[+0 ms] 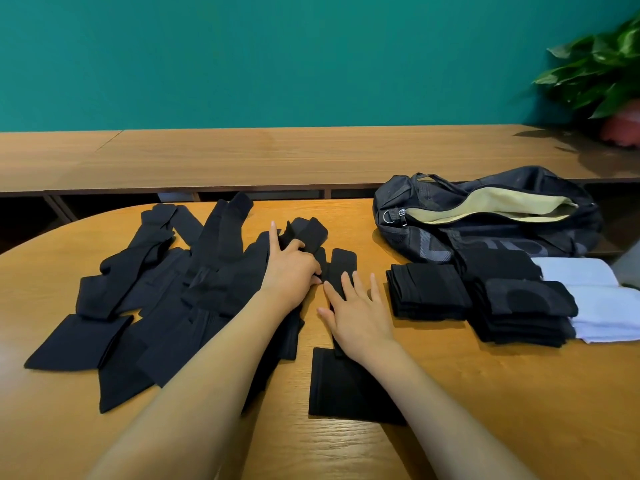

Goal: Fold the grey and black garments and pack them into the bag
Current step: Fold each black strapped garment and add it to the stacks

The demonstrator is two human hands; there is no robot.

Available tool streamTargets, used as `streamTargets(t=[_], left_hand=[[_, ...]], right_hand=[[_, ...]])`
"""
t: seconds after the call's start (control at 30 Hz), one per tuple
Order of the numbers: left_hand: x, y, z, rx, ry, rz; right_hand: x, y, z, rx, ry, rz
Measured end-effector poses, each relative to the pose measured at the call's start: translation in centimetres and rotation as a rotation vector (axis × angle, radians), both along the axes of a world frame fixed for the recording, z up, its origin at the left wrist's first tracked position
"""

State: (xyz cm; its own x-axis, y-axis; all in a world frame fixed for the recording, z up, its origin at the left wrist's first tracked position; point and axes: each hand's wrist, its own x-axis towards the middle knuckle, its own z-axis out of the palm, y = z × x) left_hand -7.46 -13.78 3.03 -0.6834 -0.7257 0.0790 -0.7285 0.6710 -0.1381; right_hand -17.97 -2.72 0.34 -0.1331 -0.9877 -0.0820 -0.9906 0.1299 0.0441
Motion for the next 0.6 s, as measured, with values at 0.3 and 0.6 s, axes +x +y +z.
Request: streamTargets(t=[0.3, 0.6], left_hand=[[-0.2, 0.5, -0.8, -0.021, 0.062, 0.118], [-0.3, 0.9, -0.9, -0.053, 0.047, 0.222]], right_hand=[[0.9, 1.4, 0.0, -0.02, -0.02, -0.015], [1.3, 3.6, -0.4, -0.021, -0.038, -0.01]])
